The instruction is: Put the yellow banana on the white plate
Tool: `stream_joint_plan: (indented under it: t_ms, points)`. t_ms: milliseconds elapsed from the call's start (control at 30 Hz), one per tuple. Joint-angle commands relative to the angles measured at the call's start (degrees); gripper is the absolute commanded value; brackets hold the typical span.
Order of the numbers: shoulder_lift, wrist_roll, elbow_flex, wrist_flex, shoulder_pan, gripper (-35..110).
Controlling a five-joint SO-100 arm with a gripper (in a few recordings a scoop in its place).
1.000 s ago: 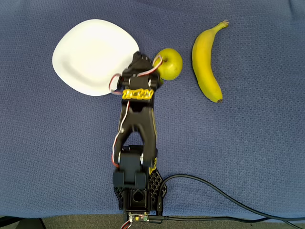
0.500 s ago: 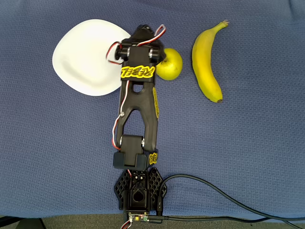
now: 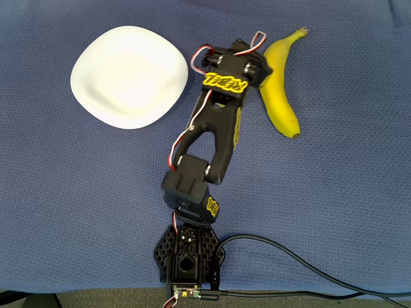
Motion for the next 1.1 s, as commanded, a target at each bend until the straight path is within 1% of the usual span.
stream_joint_plan:
  t_ms: [0, 133, 200, 433, 600, 733, 800, 867, 1067]
  points:
    - [-4.2, -7.7, -8.5, 1.4, 2.5, 14]
    - [-9.3, -14.2, -15.6, 3.8, 3.8, 15]
    - [-11.6, -15.9, -19.5, 5.5, 4.0, 15]
    - [-16.6, -25.2, -30.3, 15.3, 5.0, 15]
    - [-16.8, -35.4, -31.4, 19.5, 6.6, 15]
    - [-16.5, -39.2, -28.9, 20.8, 7.4, 15]
    - [-16.3, -40.0, -26.8, 20.9, 7.5, 16]
    - [-15.9, -37.4, -24.2, 18.5, 6.7, 15]
    - [-17.1, -31.3, -20.7, 15.6, 5.9, 14]
